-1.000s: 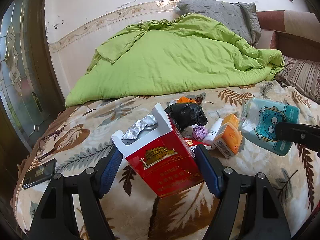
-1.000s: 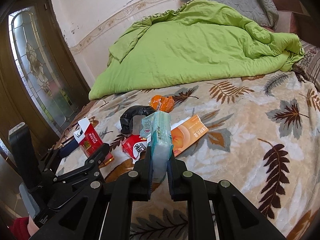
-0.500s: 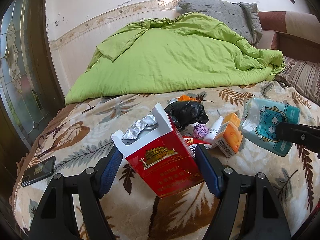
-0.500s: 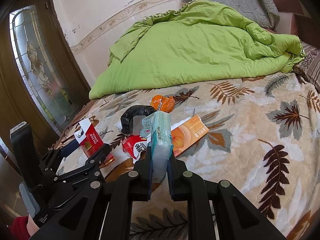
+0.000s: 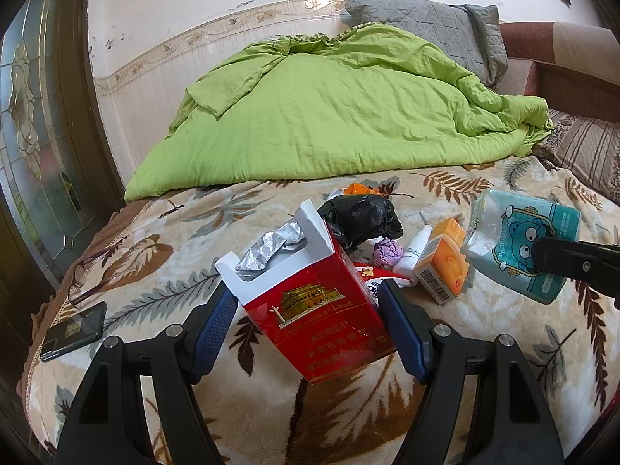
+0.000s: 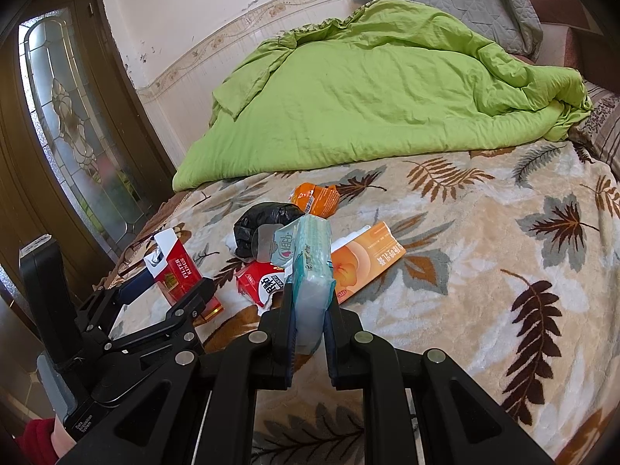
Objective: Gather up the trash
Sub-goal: 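Lift the red cigarette pack and tissue pack off the bed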
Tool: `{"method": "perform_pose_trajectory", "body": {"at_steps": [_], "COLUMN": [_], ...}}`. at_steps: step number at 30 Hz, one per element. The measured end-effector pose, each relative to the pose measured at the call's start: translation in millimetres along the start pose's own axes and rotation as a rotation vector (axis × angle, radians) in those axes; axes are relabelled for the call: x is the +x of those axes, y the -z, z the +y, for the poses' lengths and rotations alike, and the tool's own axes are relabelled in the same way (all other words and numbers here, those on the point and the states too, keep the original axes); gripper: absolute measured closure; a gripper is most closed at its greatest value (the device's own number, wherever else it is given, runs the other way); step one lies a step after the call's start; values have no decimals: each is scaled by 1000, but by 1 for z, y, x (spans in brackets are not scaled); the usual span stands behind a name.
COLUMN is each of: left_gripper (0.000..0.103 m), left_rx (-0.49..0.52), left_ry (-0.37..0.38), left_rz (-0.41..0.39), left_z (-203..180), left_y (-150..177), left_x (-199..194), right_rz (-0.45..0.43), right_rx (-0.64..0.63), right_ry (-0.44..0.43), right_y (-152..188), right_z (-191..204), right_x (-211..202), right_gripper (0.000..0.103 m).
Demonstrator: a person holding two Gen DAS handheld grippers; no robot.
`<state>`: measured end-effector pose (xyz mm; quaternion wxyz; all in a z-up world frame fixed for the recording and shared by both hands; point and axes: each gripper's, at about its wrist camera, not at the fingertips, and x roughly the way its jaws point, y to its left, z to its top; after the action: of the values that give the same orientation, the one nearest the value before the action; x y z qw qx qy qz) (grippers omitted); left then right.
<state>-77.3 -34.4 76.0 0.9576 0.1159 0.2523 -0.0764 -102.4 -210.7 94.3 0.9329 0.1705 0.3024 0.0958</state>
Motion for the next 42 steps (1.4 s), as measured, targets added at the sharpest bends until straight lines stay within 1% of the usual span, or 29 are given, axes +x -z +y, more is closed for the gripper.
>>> {"method": "perform_pose_trajectory", "body": {"at_steps": [5,11,16,22,32,36,42], "left_gripper": [29,29,29,29,29,29,29], "left_rx": [-14,-22,-21,-22,0,12,27], "left_ry": [9,40,63,91,155,168,172], "left_rz": [-13,-19,-28,-24,-43,-54,-59], "left_z": [1,-3,-7,-11,-31,-35,-38], "left_y": [2,-1,-3,-4,-8,-8,-5], "left_x": [-4,-8,-12,-13,-21,-27,-32], "right_rz": [1,0,-19,-30,-51,-65,-73], "right_rx": [0,-8,6,82,134,130,72], "right_ry": [1,10,43,85,179,187,200], "right_y": [0,1,1,10,30,32,36], "right_z": [0,2,-4,-23,-45,-44,-29], "right_x": [0,2,-3,-24,-66,-78,-85], "right_gripper": [89,89,89,89,89,89,89]}}
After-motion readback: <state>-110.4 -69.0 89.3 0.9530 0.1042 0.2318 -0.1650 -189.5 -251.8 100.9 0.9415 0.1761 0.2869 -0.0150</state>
